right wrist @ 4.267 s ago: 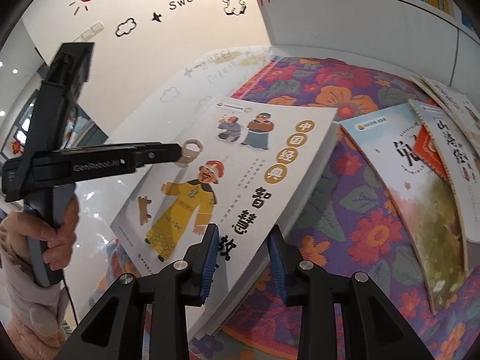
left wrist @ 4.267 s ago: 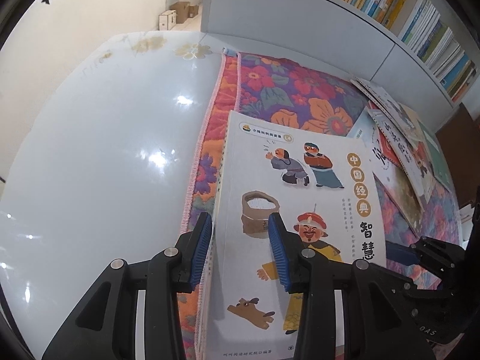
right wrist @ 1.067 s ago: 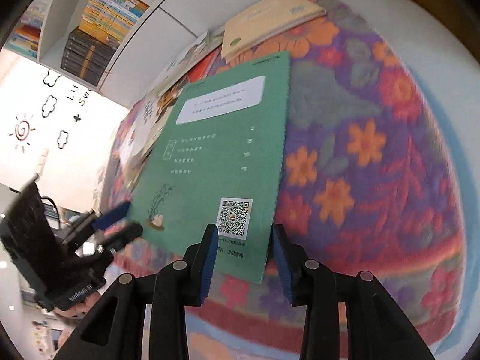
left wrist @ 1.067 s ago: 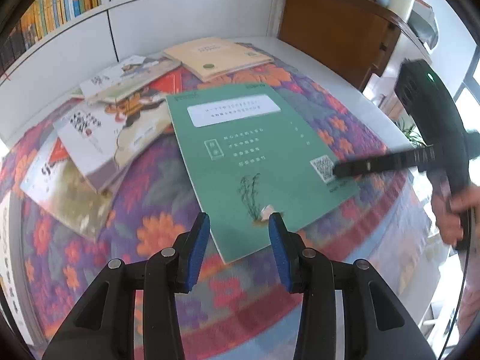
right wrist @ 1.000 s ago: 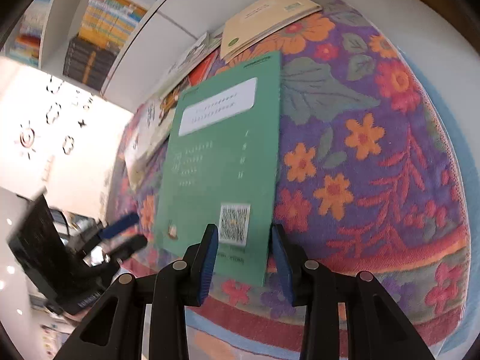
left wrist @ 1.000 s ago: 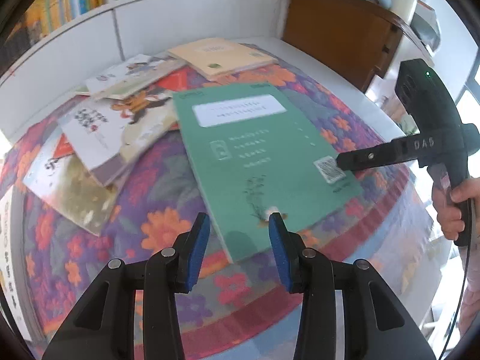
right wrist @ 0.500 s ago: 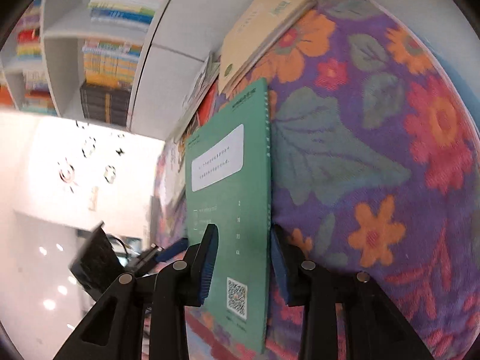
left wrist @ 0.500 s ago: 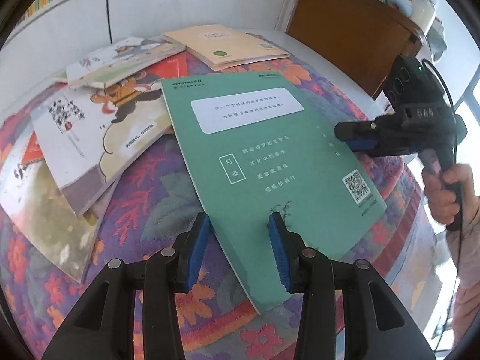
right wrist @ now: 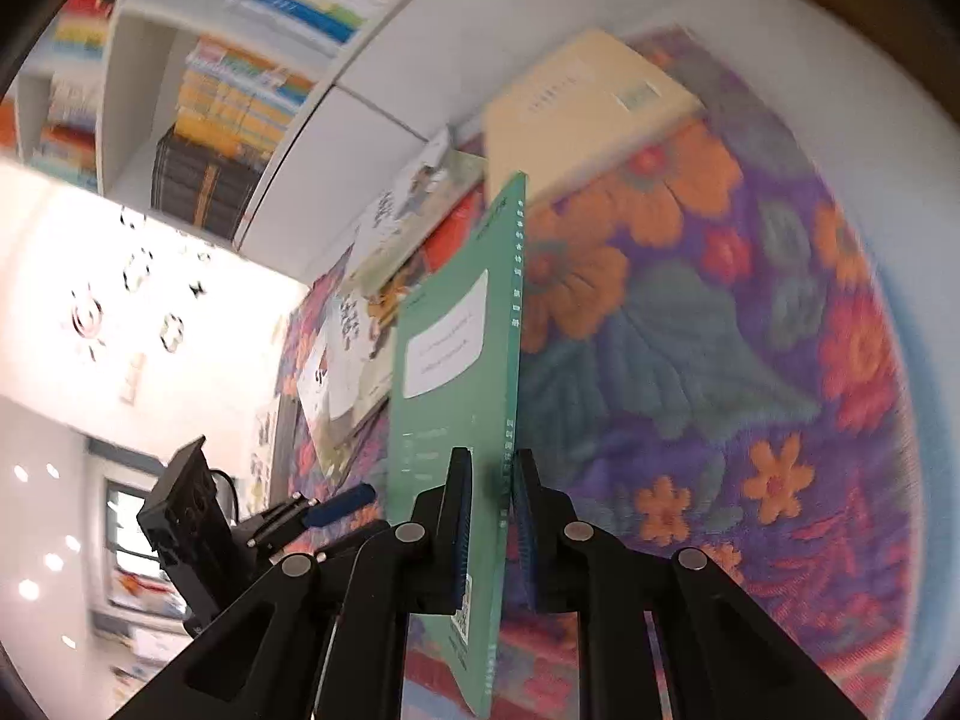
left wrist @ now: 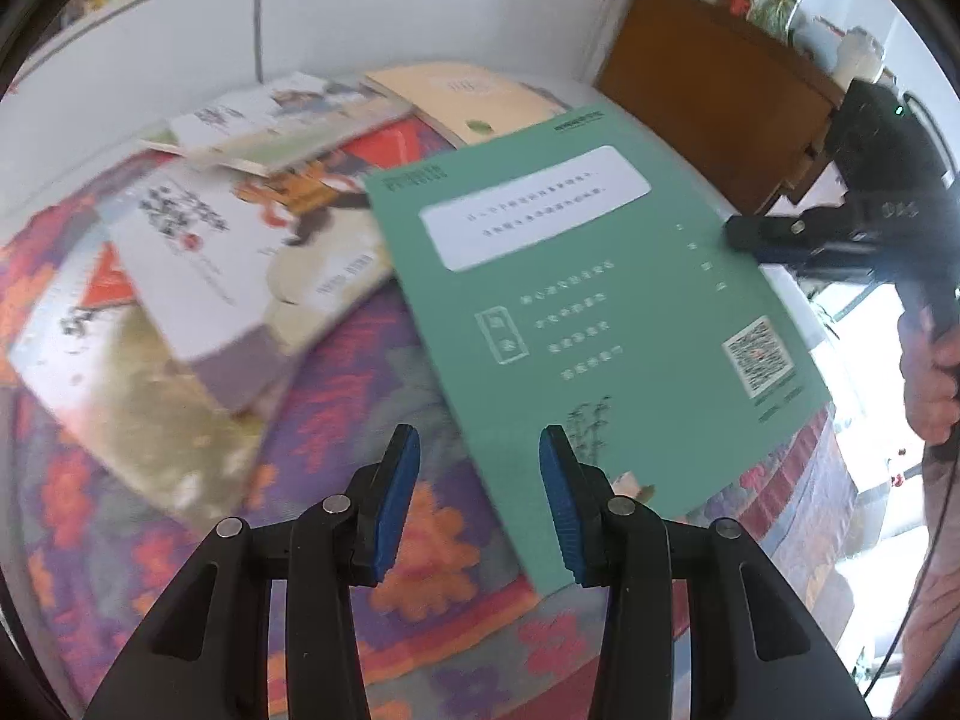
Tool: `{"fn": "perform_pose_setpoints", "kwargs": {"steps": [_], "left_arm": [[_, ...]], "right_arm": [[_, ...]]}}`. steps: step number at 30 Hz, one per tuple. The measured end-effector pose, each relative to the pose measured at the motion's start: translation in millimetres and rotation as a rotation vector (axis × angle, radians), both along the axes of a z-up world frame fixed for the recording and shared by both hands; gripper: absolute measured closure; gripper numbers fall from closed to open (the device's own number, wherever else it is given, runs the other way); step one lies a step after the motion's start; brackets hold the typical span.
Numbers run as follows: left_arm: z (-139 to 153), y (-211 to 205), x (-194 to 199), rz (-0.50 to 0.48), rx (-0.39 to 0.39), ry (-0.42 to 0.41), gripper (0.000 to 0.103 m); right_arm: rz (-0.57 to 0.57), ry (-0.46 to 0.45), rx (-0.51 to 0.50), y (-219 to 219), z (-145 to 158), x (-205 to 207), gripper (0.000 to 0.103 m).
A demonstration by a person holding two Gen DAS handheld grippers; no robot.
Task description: Organize books
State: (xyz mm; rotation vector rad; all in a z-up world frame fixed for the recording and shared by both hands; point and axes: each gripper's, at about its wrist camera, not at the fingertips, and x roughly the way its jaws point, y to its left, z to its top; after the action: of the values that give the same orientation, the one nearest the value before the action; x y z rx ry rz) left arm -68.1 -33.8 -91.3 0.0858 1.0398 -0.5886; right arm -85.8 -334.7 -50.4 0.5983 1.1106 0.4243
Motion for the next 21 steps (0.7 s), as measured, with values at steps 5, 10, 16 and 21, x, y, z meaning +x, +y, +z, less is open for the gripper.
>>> {"fn": "perform_pose_setpoints", "kwargs": {"steps": [5,10,16,21], "left_arm": [[28,39,-8,0.059,-0.036,-0.061,0.064],[46,89,-12,0.155,-0.022,-0.111,0.064],[50,148,-15,0.260,0.016,-0.119,0.064],[46,181,-11,0.323,0.001,-0.101,0.064]], "right_arm": [[0.111,-0.094,-0.113,63,67,-1,0.089],[0.241,-0.152,-0.202,148,93,-2,0.088],[0.344,-0.131,-0.122,220,72,7,0.085],[0.377,-0.062,-0.121,246,48,13,0.078]]}}
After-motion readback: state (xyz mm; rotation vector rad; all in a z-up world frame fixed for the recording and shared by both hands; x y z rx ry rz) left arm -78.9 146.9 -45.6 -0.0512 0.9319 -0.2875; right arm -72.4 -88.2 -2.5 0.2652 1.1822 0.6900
